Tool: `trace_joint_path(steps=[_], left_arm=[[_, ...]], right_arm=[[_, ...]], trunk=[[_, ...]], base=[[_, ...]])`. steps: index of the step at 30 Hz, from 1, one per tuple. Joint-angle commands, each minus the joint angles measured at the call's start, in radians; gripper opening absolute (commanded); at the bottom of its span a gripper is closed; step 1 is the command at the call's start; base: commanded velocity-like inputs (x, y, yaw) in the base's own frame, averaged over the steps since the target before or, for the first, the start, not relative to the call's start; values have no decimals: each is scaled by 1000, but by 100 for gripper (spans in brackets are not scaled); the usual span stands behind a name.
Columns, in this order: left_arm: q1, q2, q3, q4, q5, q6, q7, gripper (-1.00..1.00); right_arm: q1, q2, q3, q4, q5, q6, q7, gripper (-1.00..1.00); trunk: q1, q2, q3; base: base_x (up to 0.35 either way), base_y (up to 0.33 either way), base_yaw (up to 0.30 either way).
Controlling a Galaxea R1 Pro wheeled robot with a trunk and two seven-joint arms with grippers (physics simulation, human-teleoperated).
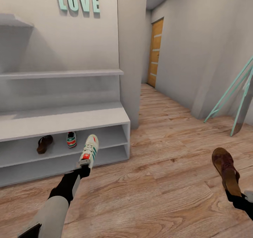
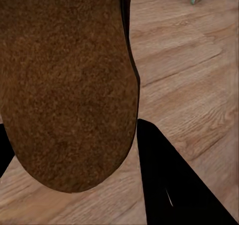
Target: Pick up the two gym shoes and the two sandals from the corridor floor and place them onto the hallstand (shoe rack) in the corridor, making sure they are on the rack and not on the floor. Arrange them so the two gym shoes are next to each other and the two sandals are next to each other.
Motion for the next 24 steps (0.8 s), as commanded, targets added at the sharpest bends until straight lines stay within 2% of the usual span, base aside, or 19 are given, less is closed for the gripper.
trace_joint_path(steps=[1, 4, 7, 12, 17, 24], left_arm=[[-3, -1, 7, 3, -5, 7, -1, -100], [-5, 3, 13, 18, -5, 14, 5, -100], [-1, 5, 12, 20, -5, 8, 6, -100], [-1, 6, 8, 13, -7, 0, 2, -100], [-2, 7, 7, 17, -7, 0, 4, -100], [-2, 7, 8, 22, -7, -1, 6, -100]], right_arm=[[0, 1, -3, -22, 3, 19, 8, -100], [0, 2, -1, -96, -27, 65, 11, -100], [0, 9, 4, -114, -45, 80, 15, -100], [0, 25, 7, -87, -48, 83, 14, -100], [1, 28, 7, -54, -48, 82, 14, -100], [1, 29, 7, -42, -47, 82, 13, -100]], trunk=[[0, 0, -1], [0, 0, -1], [0, 0, -1], [0, 0, -1], [15, -28, -14], [15, -28, -23]], base=[[0, 0, 0], [0, 0, 0], [0, 0, 0], [0, 0, 0], [0, 0, 0], [0, 0, 0]])
